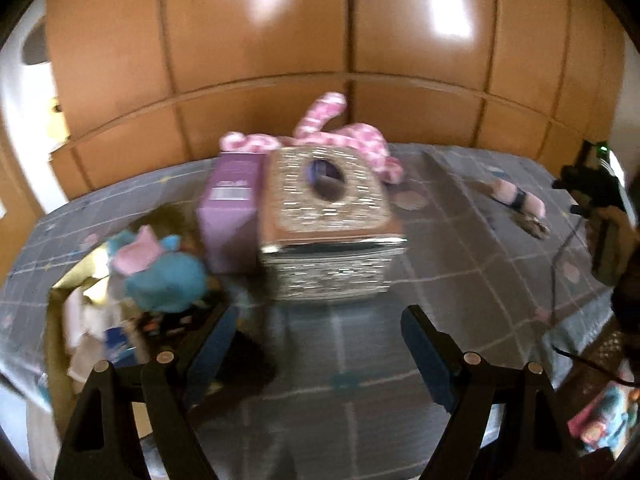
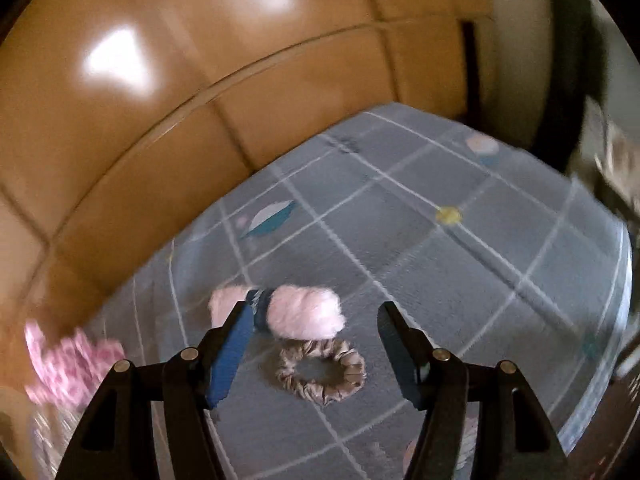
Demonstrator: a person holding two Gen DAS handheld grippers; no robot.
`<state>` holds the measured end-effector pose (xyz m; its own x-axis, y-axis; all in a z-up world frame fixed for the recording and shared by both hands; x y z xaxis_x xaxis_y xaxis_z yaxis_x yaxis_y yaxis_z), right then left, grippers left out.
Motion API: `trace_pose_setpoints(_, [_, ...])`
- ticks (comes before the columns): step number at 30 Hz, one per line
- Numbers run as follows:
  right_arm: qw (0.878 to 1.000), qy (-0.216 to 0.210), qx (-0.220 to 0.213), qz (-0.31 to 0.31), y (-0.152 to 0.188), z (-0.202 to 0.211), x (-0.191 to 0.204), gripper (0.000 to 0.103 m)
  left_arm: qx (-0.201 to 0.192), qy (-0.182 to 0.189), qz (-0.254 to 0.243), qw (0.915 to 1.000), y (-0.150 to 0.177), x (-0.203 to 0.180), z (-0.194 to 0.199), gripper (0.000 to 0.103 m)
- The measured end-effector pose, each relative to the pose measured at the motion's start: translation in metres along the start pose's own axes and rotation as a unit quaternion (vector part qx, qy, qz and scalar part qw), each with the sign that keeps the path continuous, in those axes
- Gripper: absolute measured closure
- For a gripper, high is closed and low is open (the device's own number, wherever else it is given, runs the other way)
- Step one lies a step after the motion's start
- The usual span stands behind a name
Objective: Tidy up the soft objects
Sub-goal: 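Move both grippers back toward the pink towel roll and satin scrunchie, then grasp the satin scrunchie with the right gripper while the left grasps the pink towel roll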
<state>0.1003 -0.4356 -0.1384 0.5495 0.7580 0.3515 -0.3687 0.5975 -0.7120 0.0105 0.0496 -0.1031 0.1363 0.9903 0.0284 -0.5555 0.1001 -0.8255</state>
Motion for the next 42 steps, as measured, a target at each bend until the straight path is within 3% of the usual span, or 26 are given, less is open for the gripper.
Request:
trace_pose_setpoints(12, [0.992,-0.015,0.104,-0.074,0.032,-0.030,-0.015,0.038,0.048,0.081,-0.044,0.9946,0.015,-0.082,-0.033,0.018])
trace_pose_setpoints(15, [0.988,-0.003,0.148,-0.044,0.050,-0.041,-0.007,0.038,0.056,0.087,-0.049,0.9934,0.020,-0.090,-0.036,0.018])
trace_pose_setpoints(18, [0.990,0.008,0.141,0.003,0.052,-0.042,0.003,0.038,0.060,0.092,-0.043,0.9931,0.022,-0.091,-0.037,0.018])
trace_pose_setpoints(22, [0.987,-0.003,0.158,0.010,0.060,-0.047,0.010,0.037,0.066,0.094,-0.029,0.9930,0.026,-0.087,-0.040,0.018])
trace_pose_setpoints(28, [0.984,-0.001,0.163,0.074,0.069,-0.049,0.028,0.032,0.069,0.096,-0.011,0.9929,0.028,-0.079,-0.041,0.018])
trace_pose_setpoints(34, [0.969,0.048,0.168,0.175,0.084,-0.056,0.032,0.033,0.071,0.098,0.002,0.9926,0.030,-0.074,-0.039,0.018])
trace_pose_setpoints(35, [0.967,0.057,0.166,0.187,0.085,-0.056,0.031,0.040,0.071,0.098,0.003,0.9926,0.030,-0.074,-0.040,0.018])
trace_pose_setpoints(36, [0.967,0.061,0.159,0.191,0.083,-0.054,0.031,0.059,0.072,0.099,0.004,0.9925,0.031,-0.073,-0.039,0.018])
trace_pose_setpoints(38, [0.968,0.062,0.154,0.190,0.081,-0.050,0.030,0.084,0.071,0.100,0.005,0.9925,0.031,-0.073,-0.039,0.018])
trace_pose_setpoints(42, [0.968,0.027,0.149,0.199,0.083,-0.037,0.045,0.089,0.067,0.102,0.001,0.9926,0.028,-0.075,-0.037,0.018])
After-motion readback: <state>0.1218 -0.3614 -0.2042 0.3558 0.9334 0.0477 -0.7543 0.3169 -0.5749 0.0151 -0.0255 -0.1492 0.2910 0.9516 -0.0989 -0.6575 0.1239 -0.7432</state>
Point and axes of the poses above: each gripper's, at about its wrist camera, not at the fingertips, and z roughly against the way its jaws point, x to its left, y to its underside, the point moved 8 cm from there along -z, roughly the way its jaws point, and after that the axes turned 11 degrees about -x, right-handed, at the moved point
